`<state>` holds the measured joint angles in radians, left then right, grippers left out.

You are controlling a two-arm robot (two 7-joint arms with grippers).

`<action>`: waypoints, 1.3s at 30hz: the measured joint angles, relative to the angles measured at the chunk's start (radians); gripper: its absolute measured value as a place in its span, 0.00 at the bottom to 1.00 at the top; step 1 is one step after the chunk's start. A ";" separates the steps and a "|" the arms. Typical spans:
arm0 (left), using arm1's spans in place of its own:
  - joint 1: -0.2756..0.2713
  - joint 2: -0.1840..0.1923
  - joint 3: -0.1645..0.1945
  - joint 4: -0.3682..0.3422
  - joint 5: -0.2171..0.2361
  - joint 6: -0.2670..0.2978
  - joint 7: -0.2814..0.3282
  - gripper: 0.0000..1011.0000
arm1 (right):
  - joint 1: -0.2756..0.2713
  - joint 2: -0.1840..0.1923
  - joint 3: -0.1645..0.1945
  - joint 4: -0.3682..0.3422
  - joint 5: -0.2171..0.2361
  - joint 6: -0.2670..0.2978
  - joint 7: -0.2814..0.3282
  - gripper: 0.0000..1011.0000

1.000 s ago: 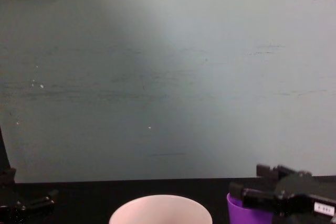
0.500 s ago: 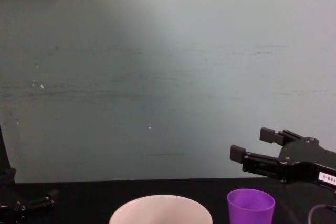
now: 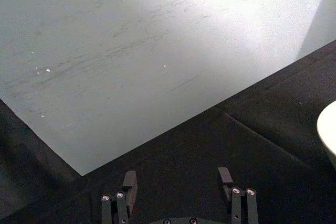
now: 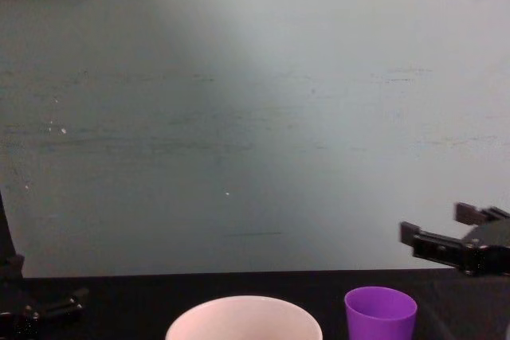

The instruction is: Pick up the cup and pour the mung beans from the cup into the bowl.

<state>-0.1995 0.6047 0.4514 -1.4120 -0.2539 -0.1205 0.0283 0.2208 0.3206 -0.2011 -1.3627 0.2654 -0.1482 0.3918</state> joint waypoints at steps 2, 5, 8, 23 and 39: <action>0.000 0.000 0.000 0.000 0.000 0.000 0.000 0.99 | -0.013 -0.002 0.012 -0.012 -0.017 0.027 -0.052 0.99; 0.000 0.000 0.000 0.000 0.000 0.000 0.000 0.99 | -0.021 -0.005 0.023 -0.017 -0.030 0.042 -0.088 0.99; 0.000 0.000 0.000 0.000 0.000 0.000 0.000 0.99 | -0.025 -0.010 0.033 -0.017 -0.043 0.050 -0.112 0.99; 0.000 0.000 0.000 0.000 0.000 0.000 0.000 0.99 | -0.005 -0.010 0.038 0.088 -0.039 0.073 -0.068 0.99; 0.000 0.000 0.000 0.000 0.000 0.000 0.000 0.99 | 0.004 -0.002 0.017 0.099 -0.072 0.080 -0.079 0.99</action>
<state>-0.1995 0.6047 0.4513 -1.4120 -0.2538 -0.1205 0.0283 0.2247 0.3191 -0.1842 -1.2640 0.1935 -0.0684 0.3126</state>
